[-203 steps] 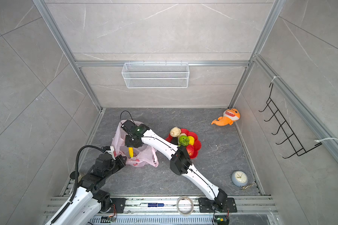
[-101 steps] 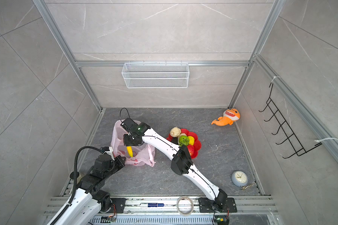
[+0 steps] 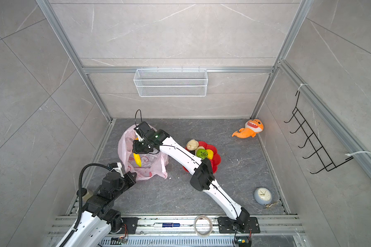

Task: Take fruits out of the plastic bag
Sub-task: Pick up the fruit from the plastic bag.

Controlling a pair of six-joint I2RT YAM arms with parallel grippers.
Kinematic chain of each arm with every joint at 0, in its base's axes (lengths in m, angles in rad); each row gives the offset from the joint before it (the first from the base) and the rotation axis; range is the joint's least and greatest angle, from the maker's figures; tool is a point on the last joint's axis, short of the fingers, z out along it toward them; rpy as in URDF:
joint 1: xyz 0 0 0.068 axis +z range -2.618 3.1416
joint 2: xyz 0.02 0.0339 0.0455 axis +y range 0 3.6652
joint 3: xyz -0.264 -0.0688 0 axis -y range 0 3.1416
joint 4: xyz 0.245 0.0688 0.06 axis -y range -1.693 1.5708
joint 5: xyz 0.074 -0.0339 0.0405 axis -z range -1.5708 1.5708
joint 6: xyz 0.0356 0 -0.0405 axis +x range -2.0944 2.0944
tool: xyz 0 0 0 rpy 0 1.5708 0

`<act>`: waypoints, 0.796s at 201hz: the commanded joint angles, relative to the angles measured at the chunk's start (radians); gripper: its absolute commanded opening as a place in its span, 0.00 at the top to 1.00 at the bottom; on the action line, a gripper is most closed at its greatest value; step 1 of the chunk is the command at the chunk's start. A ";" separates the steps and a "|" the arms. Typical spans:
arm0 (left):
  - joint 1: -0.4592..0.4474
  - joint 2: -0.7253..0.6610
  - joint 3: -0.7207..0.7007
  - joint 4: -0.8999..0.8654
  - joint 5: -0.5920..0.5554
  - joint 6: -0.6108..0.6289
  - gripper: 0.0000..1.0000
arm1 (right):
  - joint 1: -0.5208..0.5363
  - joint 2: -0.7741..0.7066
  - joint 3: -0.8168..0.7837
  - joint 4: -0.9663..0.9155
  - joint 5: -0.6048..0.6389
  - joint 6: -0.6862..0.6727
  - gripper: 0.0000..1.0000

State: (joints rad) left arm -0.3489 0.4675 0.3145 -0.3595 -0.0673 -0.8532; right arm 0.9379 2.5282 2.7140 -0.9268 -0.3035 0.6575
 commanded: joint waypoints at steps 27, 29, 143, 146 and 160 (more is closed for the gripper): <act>-0.004 -0.015 0.015 0.017 -0.096 -0.020 1.00 | -0.008 -0.055 0.027 -0.051 -0.089 -0.053 0.82; -0.005 -0.015 0.017 0.017 -0.098 -0.021 1.00 | -0.008 -0.054 0.028 -0.054 -0.092 -0.054 0.82; -0.005 0.041 0.159 -0.016 -0.193 -0.028 1.00 | -0.010 -0.121 0.024 -0.265 -0.145 -0.230 0.81; -0.004 0.046 0.159 -0.016 -0.193 -0.031 1.00 | -0.011 -0.125 0.024 -0.264 -0.147 -0.234 0.81; -0.004 0.061 0.159 -0.012 -0.198 -0.044 1.00 | -0.011 -0.141 0.020 -0.266 -0.166 -0.245 0.81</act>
State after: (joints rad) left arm -0.3492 0.4995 0.4488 -0.3641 -0.2359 -0.8745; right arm 0.9306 2.4748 2.7197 -1.1606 -0.4316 0.4706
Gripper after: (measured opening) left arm 0.048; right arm 0.260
